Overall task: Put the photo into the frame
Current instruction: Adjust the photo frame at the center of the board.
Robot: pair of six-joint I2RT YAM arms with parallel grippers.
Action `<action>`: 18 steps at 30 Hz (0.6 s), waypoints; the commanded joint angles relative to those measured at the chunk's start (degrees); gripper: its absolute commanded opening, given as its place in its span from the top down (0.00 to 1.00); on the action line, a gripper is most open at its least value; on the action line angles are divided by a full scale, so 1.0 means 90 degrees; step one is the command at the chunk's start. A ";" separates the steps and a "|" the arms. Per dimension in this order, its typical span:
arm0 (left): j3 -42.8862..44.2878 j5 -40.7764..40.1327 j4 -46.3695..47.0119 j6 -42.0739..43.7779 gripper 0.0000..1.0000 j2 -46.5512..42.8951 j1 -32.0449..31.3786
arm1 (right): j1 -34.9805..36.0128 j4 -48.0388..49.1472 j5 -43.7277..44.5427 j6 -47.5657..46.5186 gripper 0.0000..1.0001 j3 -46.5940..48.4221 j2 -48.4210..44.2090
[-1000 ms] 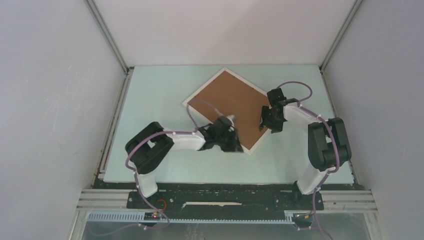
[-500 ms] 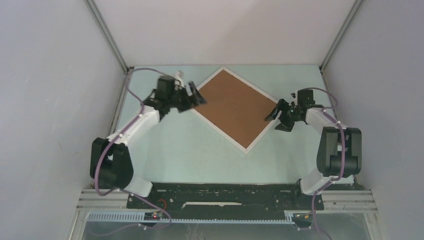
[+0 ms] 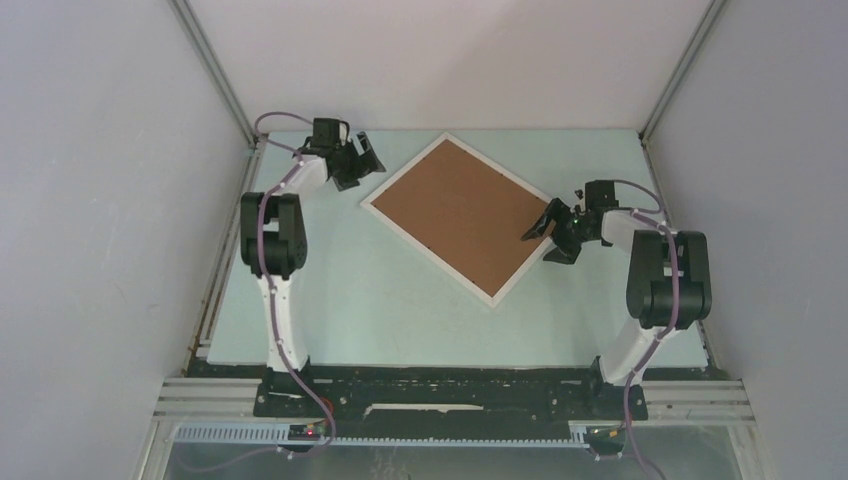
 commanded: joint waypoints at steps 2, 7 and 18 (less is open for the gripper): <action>0.1110 0.1244 -0.0225 0.0133 0.11 0.0823 -0.0014 | 0.0172 -0.0038 0.0060 -0.0138 0.13 0.0590 0.0322; -0.0370 0.2400 0.0556 -0.0393 0.19 0.0378 -0.0124 | 0.0442 -0.0010 -0.0179 -0.0347 0.14 0.0765 0.0383; -0.5874 0.2371 0.2745 -0.1469 0.26 -0.3552 -0.0703 | 0.1136 -0.0614 -0.0215 -0.0670 0.16 0.0941 0.0359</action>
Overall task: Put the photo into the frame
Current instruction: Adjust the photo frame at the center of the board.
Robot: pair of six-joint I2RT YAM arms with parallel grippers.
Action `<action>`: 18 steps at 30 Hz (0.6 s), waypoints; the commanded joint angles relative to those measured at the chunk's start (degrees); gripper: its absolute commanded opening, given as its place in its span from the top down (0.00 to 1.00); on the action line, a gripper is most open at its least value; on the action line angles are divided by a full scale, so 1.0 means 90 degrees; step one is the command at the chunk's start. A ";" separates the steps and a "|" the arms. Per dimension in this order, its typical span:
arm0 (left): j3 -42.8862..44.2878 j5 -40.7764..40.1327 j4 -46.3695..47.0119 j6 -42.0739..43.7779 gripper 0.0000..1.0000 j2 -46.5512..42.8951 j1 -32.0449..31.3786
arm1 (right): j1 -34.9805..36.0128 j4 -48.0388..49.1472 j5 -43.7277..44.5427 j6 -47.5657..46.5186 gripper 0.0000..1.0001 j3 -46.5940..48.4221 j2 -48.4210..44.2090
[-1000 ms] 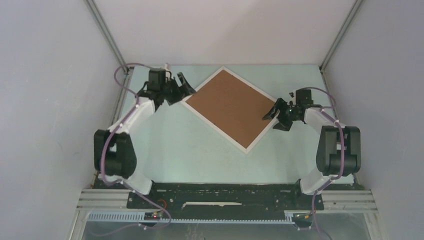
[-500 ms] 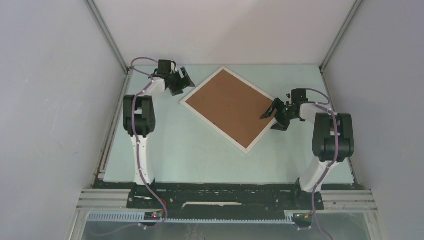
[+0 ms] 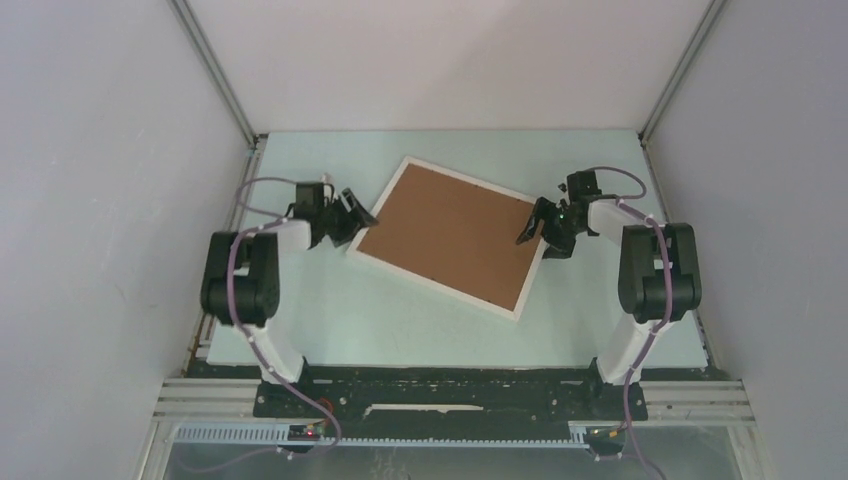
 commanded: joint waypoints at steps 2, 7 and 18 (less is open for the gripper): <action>-0.1647 0.0919 -0.0487 -0.0593 0.25 -0.1918 -0.0844 | 0.0435 -0.0118 -0.0780 -0.0080 0.15 0.0135 -0.0206; -0.2317 0.0907 -0.0880 -0.0557 0.24 -0.2663 -0.0831 | -0.0359 -0.0302 -0.1301 -0.0041 0.16 -0.0570 -0.0986; -0.1393 0.0867 -0.2383 0.0643 0.30 -0.1967 -0.0335 | -0.1781 0.0483 -0.2770 0.0312 0.32 -0.3054 -0.2920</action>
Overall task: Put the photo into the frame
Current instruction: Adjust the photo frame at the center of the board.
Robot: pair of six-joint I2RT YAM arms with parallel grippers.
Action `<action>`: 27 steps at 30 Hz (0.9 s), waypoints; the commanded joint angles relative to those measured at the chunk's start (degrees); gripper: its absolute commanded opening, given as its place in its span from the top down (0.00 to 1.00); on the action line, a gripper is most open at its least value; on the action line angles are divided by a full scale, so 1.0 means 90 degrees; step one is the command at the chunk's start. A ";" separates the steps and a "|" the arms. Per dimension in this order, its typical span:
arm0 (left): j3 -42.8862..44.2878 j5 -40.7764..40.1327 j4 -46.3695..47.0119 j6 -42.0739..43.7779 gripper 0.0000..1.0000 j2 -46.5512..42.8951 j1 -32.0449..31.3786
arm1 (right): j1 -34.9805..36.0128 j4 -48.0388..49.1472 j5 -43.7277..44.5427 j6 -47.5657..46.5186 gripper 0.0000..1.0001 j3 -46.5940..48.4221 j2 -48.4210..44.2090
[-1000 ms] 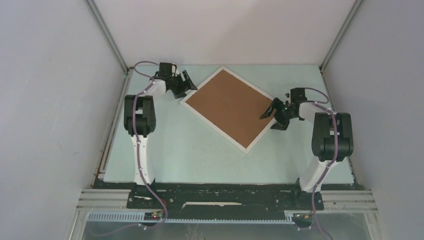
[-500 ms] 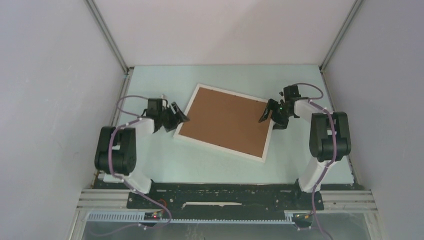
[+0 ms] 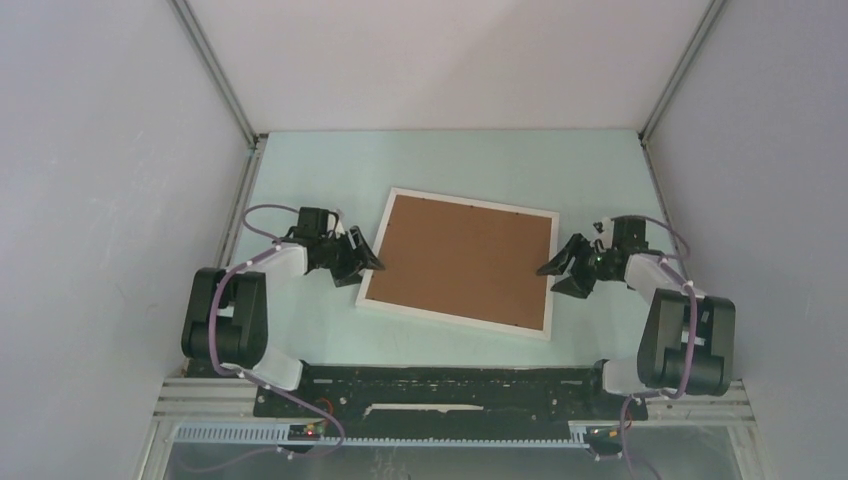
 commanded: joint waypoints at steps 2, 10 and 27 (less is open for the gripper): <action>0.0556 0.0605 -0.0425 0.0369 0.34 0.0349 0.0036 | -0.0575 0.0328 -0.1171 0.0445 0.32 -0.0613 -0.0632; -0.0253 0.0536 0.0193 -0.0215 0.37 -0.0221 0.0028 | -0.0264 0.0238 0.0694 0.0248 0.29 0.0029 -0.0204; -0.0953 0.0358 0.0486 -0.0426 0.25 -0.0931 0.0127 | 0.0577 0.0830 0.0583 0.0245 0.36 0.1391 0.1547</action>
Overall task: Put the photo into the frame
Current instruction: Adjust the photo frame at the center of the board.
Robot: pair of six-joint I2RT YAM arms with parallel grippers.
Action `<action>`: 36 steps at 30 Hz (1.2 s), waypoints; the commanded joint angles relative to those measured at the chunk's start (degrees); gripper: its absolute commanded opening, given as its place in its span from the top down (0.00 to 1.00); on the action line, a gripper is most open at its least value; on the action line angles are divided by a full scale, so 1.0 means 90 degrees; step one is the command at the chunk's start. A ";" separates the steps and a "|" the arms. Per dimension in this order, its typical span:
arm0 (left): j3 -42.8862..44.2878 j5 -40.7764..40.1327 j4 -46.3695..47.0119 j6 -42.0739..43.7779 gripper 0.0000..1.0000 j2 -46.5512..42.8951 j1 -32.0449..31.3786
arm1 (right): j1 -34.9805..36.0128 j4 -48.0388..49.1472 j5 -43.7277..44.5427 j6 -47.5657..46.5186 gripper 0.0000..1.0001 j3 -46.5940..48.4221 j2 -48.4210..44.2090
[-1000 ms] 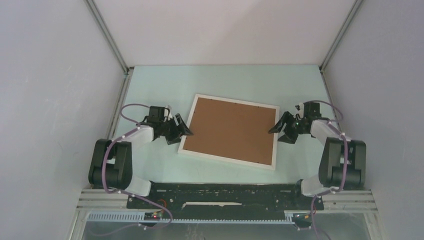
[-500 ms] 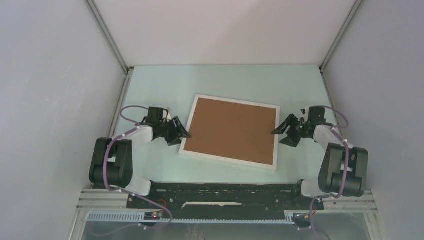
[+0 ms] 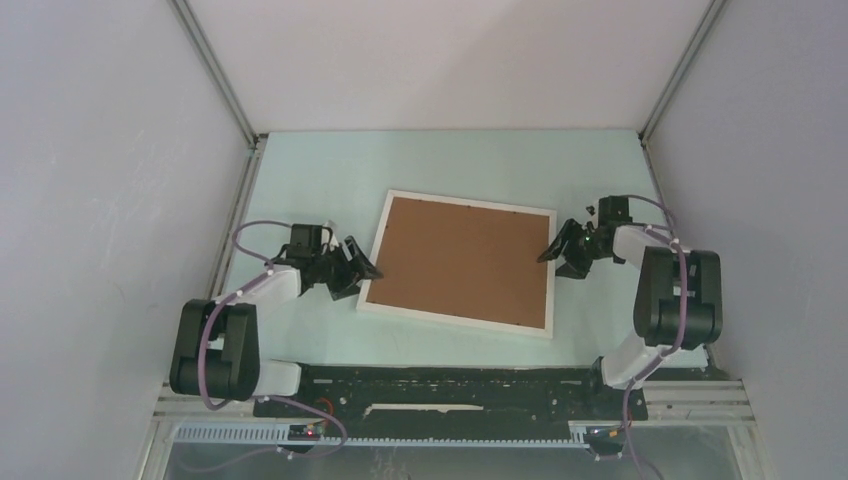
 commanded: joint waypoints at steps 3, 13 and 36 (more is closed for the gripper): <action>-0.0452 0.0056 0.0507 -0.0301 0.27 -0.0336 0.0047 | 0.0771 0.0585 -0.0807 0.0140 0.37 0.1373 0.1011; 0.0519 -0.0466 -0.1406 0.0732 0.11 -0.0945 0.0747 | 0.0695 0.0175 -0.1091 -0.0109 0.22 0.1969 0.1125; 0.1729 -0.0322 -0.1680 0.1498 0.51 0.1357 0.1109 | -0.0127 0.1711 -0.2723 0.0123 0.55 0.0926 0.1750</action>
